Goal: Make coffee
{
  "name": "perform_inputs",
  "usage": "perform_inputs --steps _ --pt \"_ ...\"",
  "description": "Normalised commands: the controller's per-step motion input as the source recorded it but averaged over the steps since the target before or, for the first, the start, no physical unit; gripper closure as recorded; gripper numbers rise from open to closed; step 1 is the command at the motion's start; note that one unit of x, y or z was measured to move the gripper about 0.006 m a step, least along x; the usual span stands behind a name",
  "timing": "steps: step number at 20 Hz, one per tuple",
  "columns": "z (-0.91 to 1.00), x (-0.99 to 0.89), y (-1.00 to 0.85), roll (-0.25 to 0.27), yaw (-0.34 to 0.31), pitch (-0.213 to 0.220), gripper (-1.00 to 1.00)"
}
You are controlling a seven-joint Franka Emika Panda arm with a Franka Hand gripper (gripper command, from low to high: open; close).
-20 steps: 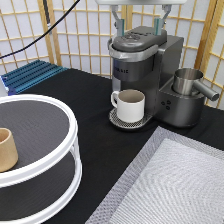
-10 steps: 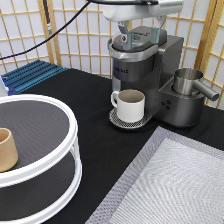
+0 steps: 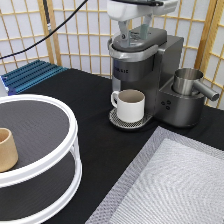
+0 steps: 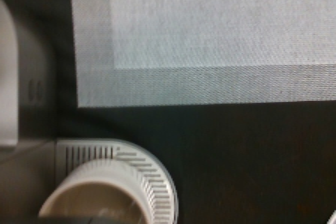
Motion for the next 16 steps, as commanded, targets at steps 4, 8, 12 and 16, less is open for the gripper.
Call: perform_inputs --steps 4,8,12,16 --pt "-0.04 -0.65 0.20 0.110 0.181 -0.040 -1.00" --pt "-0.15 -0.38 0.11 0.098 0.168 -0.058 -1.00" --pt "-0.31 -0.20 -0.04 0.066 0.093 -0.017 -1.00" --pt "-0.44 -0.47 -0.21 0.052 0.046 -0.024 -1.00"
